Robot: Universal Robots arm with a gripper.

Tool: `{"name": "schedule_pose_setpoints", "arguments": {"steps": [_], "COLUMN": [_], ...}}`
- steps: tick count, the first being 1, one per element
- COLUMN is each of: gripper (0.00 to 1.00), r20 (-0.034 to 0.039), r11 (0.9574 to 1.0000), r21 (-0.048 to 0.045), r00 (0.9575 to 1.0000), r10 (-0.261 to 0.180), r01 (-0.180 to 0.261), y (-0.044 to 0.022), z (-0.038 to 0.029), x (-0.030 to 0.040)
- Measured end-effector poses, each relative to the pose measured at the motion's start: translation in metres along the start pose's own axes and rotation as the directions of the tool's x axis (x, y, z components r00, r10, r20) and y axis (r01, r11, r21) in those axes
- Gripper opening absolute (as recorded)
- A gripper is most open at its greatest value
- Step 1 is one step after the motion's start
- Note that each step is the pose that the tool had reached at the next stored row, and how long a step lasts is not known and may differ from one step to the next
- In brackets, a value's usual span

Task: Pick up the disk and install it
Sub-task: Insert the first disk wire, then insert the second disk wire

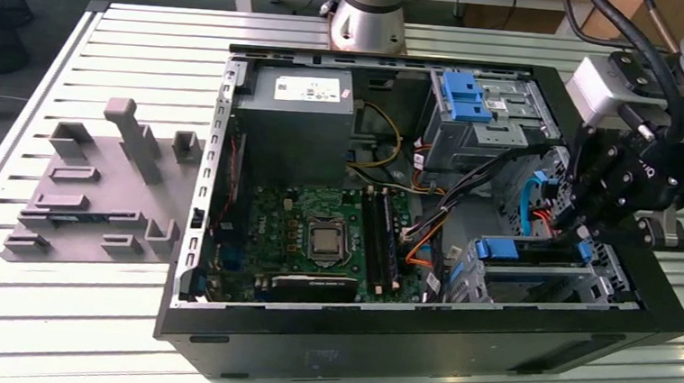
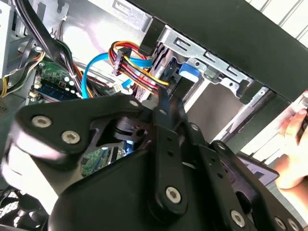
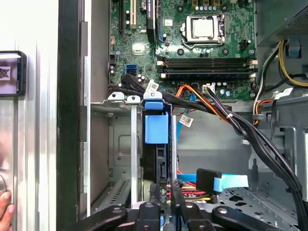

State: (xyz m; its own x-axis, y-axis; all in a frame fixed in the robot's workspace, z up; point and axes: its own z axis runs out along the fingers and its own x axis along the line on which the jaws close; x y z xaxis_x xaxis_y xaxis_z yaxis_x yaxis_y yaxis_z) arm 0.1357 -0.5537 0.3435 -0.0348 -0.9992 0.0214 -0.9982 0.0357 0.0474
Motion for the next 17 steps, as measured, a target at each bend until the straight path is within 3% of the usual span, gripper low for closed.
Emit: {"name": "schedule_pose_setpoints", "arguments": {"steps": [4,17], "gripper": [0.11,0.11], "r20": [0.0,0.0], "r11": [1.0,1.0], "r21": [-0.0002,-0.0006], "r00": [1.0,1.0], "r10": [0.0,0.0], "r01": [0.0,0.0], "y": [0.0,0.0], "z": [0.0,0.0], "x": [0.0,0.0]}}
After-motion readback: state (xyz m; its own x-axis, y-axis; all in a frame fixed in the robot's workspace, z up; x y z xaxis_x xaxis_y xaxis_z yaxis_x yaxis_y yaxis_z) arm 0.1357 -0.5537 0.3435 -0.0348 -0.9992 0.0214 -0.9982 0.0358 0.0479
